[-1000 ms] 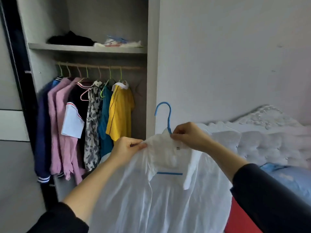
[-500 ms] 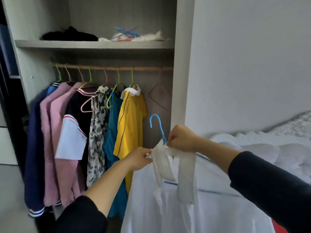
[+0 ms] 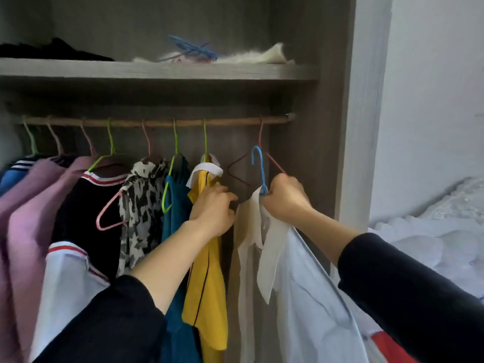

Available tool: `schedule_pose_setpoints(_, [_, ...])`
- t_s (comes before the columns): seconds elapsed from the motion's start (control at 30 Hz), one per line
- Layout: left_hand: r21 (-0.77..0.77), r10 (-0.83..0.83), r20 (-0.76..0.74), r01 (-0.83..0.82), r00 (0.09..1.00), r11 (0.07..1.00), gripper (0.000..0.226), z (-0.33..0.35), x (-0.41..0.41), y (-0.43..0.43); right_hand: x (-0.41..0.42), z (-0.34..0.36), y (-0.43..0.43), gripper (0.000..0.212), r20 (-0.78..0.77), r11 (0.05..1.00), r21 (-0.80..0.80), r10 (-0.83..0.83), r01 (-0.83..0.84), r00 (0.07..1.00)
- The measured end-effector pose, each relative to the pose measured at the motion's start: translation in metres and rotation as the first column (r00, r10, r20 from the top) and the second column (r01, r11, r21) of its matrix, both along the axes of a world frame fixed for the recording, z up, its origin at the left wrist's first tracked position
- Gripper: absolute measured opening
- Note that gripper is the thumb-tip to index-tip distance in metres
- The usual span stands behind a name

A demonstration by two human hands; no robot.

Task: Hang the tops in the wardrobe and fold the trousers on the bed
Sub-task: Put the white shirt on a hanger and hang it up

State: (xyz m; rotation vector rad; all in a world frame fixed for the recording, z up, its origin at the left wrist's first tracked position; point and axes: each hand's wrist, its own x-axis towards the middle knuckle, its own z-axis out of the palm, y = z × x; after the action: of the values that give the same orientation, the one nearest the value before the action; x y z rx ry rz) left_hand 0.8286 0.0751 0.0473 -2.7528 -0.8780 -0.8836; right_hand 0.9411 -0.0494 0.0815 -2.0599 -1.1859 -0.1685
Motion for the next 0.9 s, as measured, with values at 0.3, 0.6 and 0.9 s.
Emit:
schedule_pose_setpoints(0.3, [0.076,-0.015,0.129,0.005,0.992,0.997,0.057,0.068,0.025,0.078,0.029,0.061,0.115,0.012,0.023,0.972,0.229,-0.062,0.055,0.998])
schedule_pose_setpoints(0.6, [0.162,-0.006,0.201,-0.027,0.98,0.986,0.068,0.118,0.053,0.134,0.057,0.082,0.177,0.004,0.017,0.967,0.253,-0.016,0.011,1.0])
schedule_pose_setpoints(0.9, [0.25,0.012,0.107,-0.039,0.994,0.967,0.075,0.129,0.079,0.158,0.077,0.074,0.201,0.013,0.048,1.0,0.029,-0.002,0.001,0.999])
